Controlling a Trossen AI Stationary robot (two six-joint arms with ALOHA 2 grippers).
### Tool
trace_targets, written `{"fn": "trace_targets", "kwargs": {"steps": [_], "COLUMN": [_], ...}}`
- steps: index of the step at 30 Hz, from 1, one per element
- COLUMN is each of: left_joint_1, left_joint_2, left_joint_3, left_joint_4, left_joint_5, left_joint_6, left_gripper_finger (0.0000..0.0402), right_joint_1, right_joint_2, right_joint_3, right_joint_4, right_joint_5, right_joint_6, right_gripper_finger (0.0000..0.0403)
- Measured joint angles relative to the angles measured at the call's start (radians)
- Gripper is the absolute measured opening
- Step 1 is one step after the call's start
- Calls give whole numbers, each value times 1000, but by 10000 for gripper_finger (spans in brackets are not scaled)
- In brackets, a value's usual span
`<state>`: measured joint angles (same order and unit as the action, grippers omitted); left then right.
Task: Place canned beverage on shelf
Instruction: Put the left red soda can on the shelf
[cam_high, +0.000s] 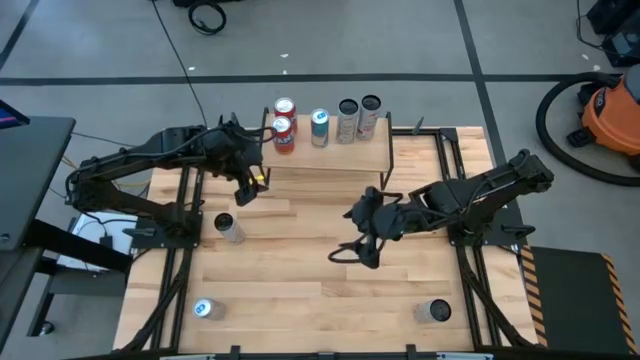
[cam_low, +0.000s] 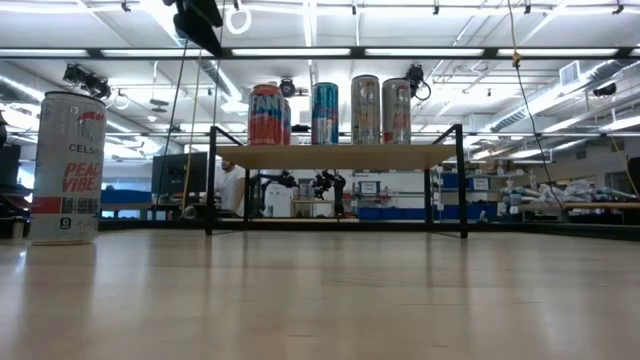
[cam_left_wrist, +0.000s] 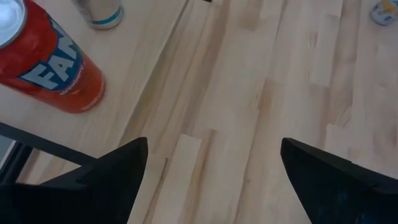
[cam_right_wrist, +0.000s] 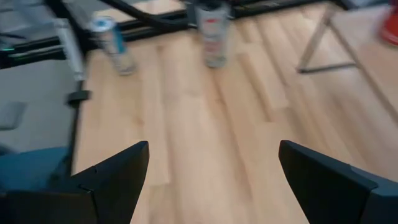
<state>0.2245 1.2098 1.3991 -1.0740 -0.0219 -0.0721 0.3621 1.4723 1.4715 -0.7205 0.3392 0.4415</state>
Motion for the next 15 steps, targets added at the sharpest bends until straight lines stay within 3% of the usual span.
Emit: {"fn": "trace_targets", "kwargs": {"steps": [6,15], "left_joint_1": [-40,-129], "left_joint_2": [0,-22], "left_joint_3": [0,0], "left_joint_4": [-3,-145], "left_joint_5": [-5,-101], "left_joint_6": [-17,-155], "left_gripper_finger": [373,373], "right_joint_1": [8,-35], "right_joint_2": [0,0], "right_joint_3": [0,0], "right_joint_4": [-38,110], "right_joint_5": [35,34], "right_joint_6": [-10,-191], "right_gripper_finger": [369,369]}}
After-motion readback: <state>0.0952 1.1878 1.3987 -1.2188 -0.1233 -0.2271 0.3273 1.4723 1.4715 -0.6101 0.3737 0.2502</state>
